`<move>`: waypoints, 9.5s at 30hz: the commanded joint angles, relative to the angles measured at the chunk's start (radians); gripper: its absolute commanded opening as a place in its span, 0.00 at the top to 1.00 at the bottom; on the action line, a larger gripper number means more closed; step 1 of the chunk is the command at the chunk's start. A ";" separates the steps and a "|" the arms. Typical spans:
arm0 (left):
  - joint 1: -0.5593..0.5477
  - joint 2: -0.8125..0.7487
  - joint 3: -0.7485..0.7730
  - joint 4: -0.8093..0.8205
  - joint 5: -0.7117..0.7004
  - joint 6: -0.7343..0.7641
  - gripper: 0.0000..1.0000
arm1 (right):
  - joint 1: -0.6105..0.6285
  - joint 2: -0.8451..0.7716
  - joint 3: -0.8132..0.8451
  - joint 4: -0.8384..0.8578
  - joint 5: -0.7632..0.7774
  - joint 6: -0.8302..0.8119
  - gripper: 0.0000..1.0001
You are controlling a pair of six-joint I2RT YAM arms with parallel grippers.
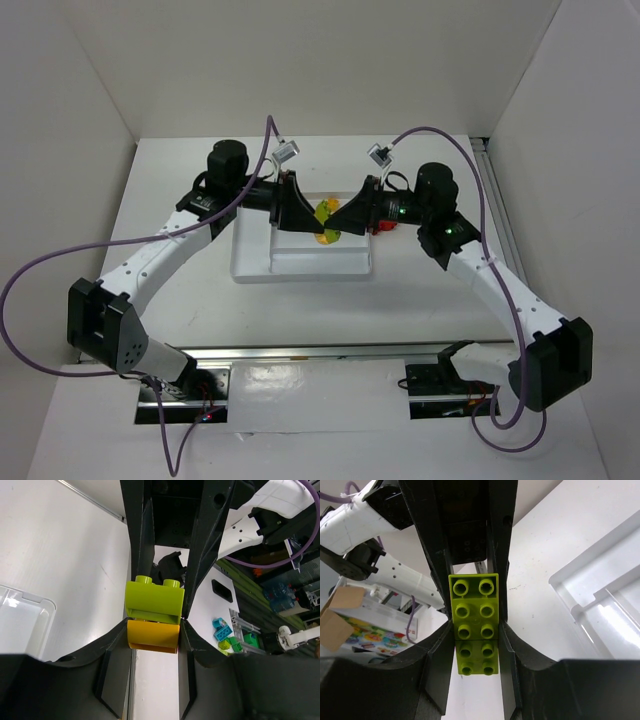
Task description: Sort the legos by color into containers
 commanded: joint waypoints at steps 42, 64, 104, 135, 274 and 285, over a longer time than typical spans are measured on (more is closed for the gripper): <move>0.024 0.649 0.527 -0.441 -0.834 -0.122 1.00 | -0.035 -0.121 0.084 -0.622 0.886 -0.179 0.90; 0.006 0.872 0.777 -0.490 -0.911 -0.122 1.00 | -0.044 -0.069 0.063 -0.779 1.176 -0.148 0.90; -0.033 0.578 0.693 -0.541 -0.988 -0.053 0.12 | -0.053 0.127 -0.041 -0.755 1.162 -0.111 0.90; 0.095 0.050 0.420 -0.628 -1.129 -0.028 0.13 | 0.247 0.468 0.381 -0.717 1.009 -0.534 0.90; 0.111 -0.053 0.280 -0.628 -1.043 0.021 0.15 | -0.158 0.722 0.445 -0.680 1.124 0.047 0.10; 0.111 -0.053 0.280 -0.637 -1.032 0.049 0.15 | -0.177 0.805 0.424 -0.632 1.133 0.137 0.14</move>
